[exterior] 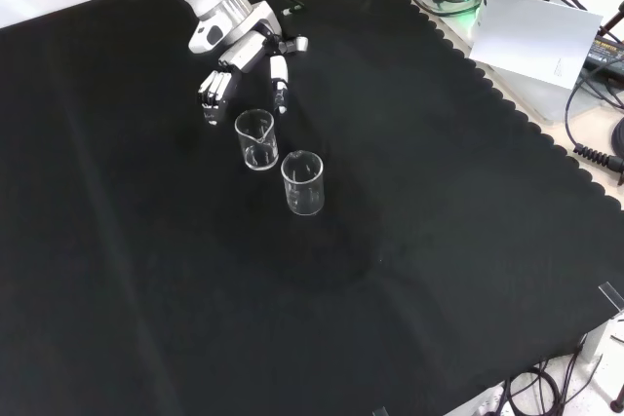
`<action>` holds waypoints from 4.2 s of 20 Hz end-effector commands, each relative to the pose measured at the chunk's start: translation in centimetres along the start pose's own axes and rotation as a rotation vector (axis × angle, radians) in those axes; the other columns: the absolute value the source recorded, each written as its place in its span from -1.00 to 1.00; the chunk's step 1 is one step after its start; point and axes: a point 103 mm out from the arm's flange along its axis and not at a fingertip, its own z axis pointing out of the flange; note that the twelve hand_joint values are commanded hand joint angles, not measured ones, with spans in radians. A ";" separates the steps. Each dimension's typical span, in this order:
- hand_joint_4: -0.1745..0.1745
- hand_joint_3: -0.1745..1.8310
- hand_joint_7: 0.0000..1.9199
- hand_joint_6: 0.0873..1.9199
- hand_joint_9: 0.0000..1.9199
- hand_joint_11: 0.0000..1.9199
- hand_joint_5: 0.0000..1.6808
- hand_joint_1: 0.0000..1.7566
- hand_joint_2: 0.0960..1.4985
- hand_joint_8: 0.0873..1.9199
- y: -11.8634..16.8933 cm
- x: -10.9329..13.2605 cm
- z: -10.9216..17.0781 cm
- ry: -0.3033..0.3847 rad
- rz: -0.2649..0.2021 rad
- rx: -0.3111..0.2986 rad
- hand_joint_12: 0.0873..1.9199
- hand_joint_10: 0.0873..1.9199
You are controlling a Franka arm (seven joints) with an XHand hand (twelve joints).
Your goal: Pick up the beaker on the right.
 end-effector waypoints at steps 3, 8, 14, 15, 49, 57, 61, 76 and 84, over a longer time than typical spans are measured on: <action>-0.18 -1.00 -0.83 -1.00 -0.66 -1.00 -0.66 -0.22 0.06 -0.42 0.5 0.1 1.1 0.031 -0.040 -0.009 0.40 -0.38; -0.17 -1.00 -0.82 -1.00 -0.65 -1.00 -0.63 -0.23 0.05 -0.42 0.7 -0.3 1.6 0.068 -0.032 -0.031 0.41 -0.38; -0.18 -1.00 -0.78 -1.00 -0.63 -1.00 -0.61 -0.22 0.05 -0.40 1.2 -0.5 2.0 0.113 -0.055 -0.051 0.41 -0.38; -0.18 -1.00 -0.78 -1.00 -0.62 -1.00 -0.61 -0.21 0.04 -0.40 1.3 -0.5 2.1 0.115 -0.062 -0.049 0.41 -0.38; -0.23 -1.00 -0.76 -1.00 -0.60 -0.98 -0.61 -0.05 0.02 -0.39 2.9 0.5 4.1 0.195 -0.119 -0.117 0.42 -0.41; -0.22 -1.00 -0.74 -1.00 -0.59 -0.97 -0.58 -0.04 0.02 -0.38 3.2 0.6 4.4 0.200 -0.128 -0.110 0.42 -0.41; -0.22 -1.00 -0.73 -1.00 -0.58 -0.96 -0.57 -0.03 0.02 -0.38 3.3 0.7 4.4 0.200 -0.124 -0.116 0.42 -0.41; -0.20 -1.00 -0.65 -1.00 -0.50 -0.89 -0.46 0.12 0.09 -0.38 3.9 0.6 4.8 0.239 -0.124 -0.145 0.38 -0.43; -0.21 -1.00 -0.63 -1.00 -0.48 -0.89 -0.46 0.12 0.09 -0.37 4.2 0.9 5.0 0.252 -0.132 -0.137 0.38 -0.43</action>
